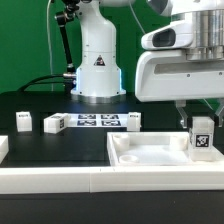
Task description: Assemble square table
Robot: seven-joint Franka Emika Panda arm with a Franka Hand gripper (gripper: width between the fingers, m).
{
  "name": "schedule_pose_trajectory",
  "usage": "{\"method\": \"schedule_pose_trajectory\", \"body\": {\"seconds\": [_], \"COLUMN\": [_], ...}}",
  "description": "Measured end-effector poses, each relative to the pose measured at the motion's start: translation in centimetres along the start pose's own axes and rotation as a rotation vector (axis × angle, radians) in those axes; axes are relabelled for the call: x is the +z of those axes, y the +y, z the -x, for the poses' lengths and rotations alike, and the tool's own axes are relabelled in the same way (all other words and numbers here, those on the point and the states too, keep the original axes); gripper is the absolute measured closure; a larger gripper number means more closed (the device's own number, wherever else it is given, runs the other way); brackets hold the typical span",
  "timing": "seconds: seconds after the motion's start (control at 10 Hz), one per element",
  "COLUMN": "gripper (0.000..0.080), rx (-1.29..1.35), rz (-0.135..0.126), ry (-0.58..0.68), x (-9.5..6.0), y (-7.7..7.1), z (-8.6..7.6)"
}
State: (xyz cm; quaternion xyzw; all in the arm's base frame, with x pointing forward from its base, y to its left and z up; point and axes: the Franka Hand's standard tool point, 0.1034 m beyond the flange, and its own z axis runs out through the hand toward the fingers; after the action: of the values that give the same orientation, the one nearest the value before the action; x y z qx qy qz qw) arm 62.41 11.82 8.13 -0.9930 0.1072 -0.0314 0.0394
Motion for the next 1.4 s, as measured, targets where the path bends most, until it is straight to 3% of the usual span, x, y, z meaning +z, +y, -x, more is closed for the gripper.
{"method": "schedule_pose_trajectory", "body": {"seconds": [0.5, 0.8, 1.0, 1.4], "gripper": [0.0509, 0.0509, 0.0509, 0.0509], "rx": [0.437, 0.73, 0.914, 1.202], "rz": [-0.013, -0.055, -0.059, -0.097], "ry": [0.003, 0.018, 0.01, -0.028], "x": [0.06, 0.05, 0.03, 0.03], "y": [0.04, 0.01, -0.33, -0.47], "z": [0.14, 0.17, 0.36, 0.37]}}
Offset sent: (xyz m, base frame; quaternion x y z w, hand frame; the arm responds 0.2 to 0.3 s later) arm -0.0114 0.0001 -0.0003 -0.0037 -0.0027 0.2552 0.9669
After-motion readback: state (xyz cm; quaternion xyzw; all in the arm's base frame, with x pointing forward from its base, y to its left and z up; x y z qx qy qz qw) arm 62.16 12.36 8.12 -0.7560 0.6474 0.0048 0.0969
